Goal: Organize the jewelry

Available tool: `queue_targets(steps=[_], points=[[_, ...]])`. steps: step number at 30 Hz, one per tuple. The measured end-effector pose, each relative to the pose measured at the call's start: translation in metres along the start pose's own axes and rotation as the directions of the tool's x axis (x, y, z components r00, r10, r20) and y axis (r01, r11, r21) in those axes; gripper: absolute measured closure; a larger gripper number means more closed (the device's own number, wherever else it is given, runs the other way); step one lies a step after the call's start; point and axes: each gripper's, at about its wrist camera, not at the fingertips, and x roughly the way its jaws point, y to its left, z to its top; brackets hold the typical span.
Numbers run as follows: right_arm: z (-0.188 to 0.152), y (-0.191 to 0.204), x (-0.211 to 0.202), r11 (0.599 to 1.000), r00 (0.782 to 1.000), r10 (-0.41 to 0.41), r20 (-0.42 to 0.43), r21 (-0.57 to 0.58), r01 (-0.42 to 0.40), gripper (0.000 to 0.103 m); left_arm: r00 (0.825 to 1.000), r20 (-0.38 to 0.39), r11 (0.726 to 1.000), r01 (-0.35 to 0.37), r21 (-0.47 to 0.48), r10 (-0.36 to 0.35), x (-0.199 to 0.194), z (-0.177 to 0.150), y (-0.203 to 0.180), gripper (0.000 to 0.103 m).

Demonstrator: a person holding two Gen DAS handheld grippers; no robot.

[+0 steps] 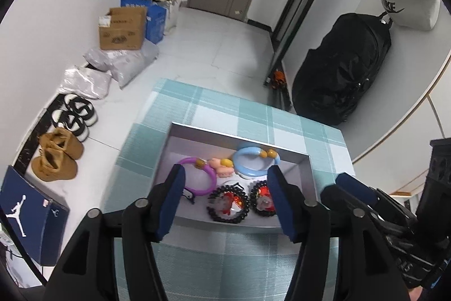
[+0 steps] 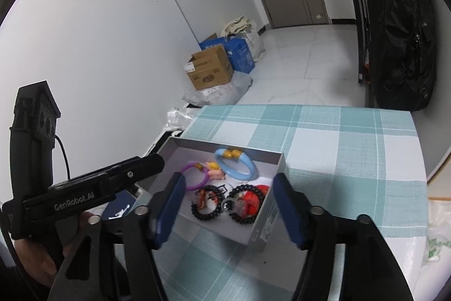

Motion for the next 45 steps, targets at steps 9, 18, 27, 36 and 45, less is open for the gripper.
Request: queue_targets(steps=[9, 18, 27, 36, 45], points=[[-0.009, 0.016, -0.027, 0.996, 0.993, -0.003, 0.118, -0.086, 0.013, 0.018, 0.992, 0.101, 0.993, -0.082, 0.083, 0.074, -0.019, -0.007, -0.017, 0.039], [-0.018, 0.023, -0.044, 0.993, 0.985, -0.009, 0.175, -0.115, 0.030, 0.010, 0.982, 0.176, 0.994, -0.089, 0.070, 0.075, -0.034, -0.013, -0.022, 0.039], [-0.023, 0.026, -0.054, 0.989, 0.978, -0.028, 0.205, -0.136, 0.057, 0.006, 0.977, 0.181, 0.988, -0.128, 0.092, 0.109, -0.036, -0.019, -0.032, 0.039], [-0.026, 0.023, -0.061, 0.989, 0.975, -0.043, 0.217, -0.131, 0.073, 0.004, 0.980, 0.178, 0.991, -0.099, 0.085, 0.083, -0.040, -0.022, -0.033, 0.027], [-0.026, 0.021, -0.063, 0.988, 0.973, -0.057, 0.222, -0.128, 0.087, 0.003, 0.982, 0.172, 0.990, -0.100, 0.099, 0.082, -0.038, -0.024, -0.036, 0.026]])
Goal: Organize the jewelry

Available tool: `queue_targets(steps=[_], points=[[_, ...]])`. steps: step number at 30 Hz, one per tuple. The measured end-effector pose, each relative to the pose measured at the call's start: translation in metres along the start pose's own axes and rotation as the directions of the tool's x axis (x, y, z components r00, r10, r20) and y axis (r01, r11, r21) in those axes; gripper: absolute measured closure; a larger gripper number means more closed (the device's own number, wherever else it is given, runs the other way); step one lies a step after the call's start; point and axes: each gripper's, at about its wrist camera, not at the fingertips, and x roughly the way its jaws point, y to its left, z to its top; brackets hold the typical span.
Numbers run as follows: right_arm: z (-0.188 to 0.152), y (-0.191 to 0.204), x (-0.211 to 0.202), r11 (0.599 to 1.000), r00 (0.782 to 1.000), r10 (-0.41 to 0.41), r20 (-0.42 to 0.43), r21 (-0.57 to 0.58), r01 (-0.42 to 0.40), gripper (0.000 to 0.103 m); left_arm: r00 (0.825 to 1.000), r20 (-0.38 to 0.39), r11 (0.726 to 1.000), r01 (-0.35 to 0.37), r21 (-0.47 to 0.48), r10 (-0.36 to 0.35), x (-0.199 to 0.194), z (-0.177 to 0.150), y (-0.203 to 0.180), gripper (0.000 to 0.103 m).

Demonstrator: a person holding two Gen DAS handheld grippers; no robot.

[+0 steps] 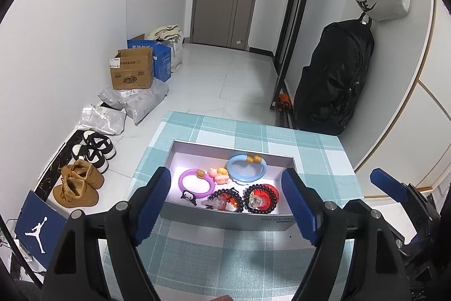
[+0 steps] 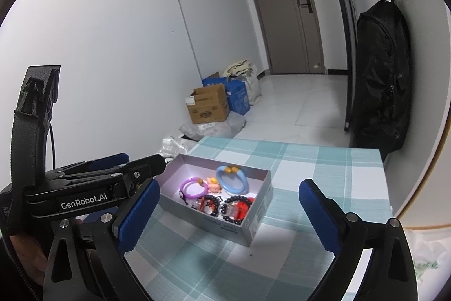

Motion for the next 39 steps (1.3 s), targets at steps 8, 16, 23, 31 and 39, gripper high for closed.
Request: queue_targets(steps=[8, 16, 23, 31, 39], points=[[0.0001, -0.0008, 0.0015, 1.000, 1.000, -0.003, -0.004, 0.003, 0.003, 0.003, 1.000, 0.008, 1.000, 0.007, 0.004, -0.007, -0.0007, -0.0004, -0.0013, 0.026], [-0.0016, -0.0002, 0.0017, 1.000, 1.000, -0.002, -0.012, -0.005, 0.002, 0.003, 1.000, 0.010, 1.000, 0.009, 0.010, -0.010, -0.0015, -0.0002, -0.0032, 0.026], [-0.0031, 0.0033, 0.0017, 1.000, 1.000, 0.002, -0.014, -0.026, -0.003, 0.003, 1.000, 0.007, 1.000, 0.007, 0.017, -0.007, -0.0014, -0.0005, -0.0049, 0.025], [-0.0028, 0.0009, 0.0017, 1.000, 1.000, 0.004, -0.017, -0.012, -0.004, 0.002, 1.000, 0.015, 1.000, 0.005, 0.013, -0.005, -0.0040, -0.0009, -0.0043, 0.025], [-0.0037, 0.0012, 0.0008, 1.000, 1.000, -0.002, -0.016, -0.013, 0.002, 0.002, 1.000, 0.010, 1.000, 0.002, 0.006, -0.002, -0.0025, -0.0006, -0.0023, 0.025]])
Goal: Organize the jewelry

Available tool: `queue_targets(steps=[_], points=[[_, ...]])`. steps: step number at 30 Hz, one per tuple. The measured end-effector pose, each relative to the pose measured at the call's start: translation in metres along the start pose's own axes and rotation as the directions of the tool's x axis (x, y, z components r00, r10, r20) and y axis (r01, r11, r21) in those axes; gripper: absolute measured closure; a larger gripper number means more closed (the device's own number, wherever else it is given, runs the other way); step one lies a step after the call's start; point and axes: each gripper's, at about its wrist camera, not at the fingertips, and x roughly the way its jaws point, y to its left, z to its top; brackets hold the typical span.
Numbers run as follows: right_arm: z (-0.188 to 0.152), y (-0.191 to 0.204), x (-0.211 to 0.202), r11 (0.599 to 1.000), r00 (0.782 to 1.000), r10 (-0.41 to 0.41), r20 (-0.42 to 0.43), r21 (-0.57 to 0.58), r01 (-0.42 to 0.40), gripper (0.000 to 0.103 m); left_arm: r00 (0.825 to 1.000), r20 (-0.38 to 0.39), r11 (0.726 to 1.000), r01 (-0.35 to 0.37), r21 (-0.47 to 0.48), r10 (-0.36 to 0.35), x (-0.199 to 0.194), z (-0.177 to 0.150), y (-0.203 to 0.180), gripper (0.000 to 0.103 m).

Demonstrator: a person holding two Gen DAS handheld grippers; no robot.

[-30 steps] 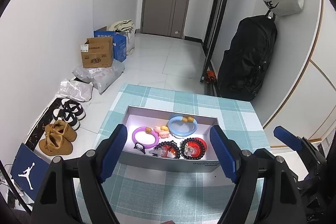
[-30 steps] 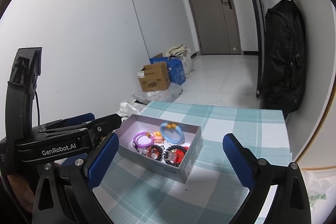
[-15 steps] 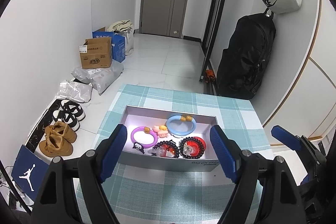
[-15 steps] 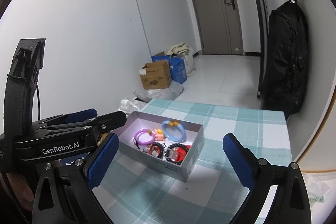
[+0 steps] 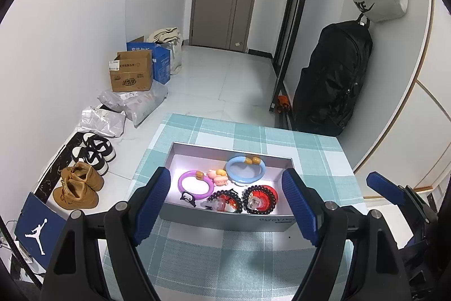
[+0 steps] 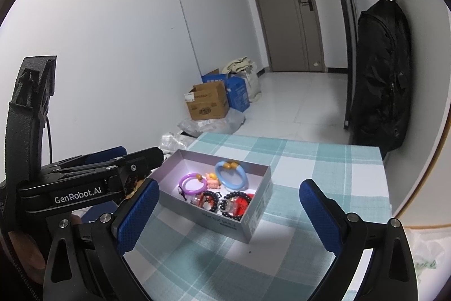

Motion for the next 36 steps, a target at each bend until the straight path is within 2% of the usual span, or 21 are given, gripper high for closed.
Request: queue_targets(steps=[36], points=[[0.0004, -0.0033, 0.0008, 1.000, 1.000, -0.012, -0.003, 0.003, 0.012, 0.002, 1.000, -0.013, 1.000, 0.020, 0.002, -0.020, 0.0001, 0.0005, 0.0005, 0.025]])
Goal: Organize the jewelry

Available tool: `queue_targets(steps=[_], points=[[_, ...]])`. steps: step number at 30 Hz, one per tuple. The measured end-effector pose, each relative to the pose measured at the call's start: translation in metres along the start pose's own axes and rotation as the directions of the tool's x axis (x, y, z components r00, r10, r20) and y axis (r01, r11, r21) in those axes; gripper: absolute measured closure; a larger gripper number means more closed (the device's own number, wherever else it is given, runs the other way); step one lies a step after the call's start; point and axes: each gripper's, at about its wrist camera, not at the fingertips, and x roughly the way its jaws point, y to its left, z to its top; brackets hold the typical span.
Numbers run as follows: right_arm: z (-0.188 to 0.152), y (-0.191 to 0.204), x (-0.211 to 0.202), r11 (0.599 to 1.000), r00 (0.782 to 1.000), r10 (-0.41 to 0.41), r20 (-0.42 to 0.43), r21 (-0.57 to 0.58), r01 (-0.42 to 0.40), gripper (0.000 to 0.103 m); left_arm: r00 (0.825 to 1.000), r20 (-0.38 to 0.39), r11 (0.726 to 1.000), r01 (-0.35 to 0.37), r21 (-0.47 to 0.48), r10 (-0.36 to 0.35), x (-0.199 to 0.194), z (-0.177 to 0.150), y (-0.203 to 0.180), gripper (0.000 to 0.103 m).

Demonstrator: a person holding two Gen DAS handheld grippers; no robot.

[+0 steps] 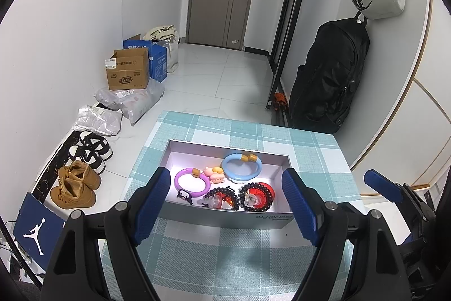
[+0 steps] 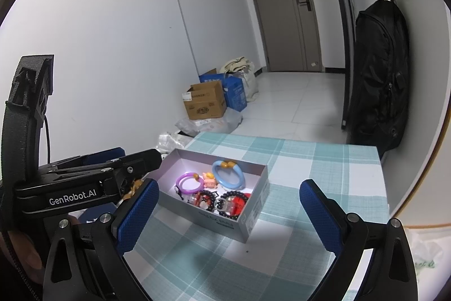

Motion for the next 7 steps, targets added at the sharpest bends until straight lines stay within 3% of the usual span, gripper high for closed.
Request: queue_targets(steps=[7], points=[[-0.0003, 0.0007, 0.0005, 1.000, 1.000, -0.001, 0.000, -0.001, 0.001, 0.002, 1.000, 0.014, 1.000, -0.002, 0.005, 0.002, -0.0016, -0.0008, -0.0005, 0.025]])
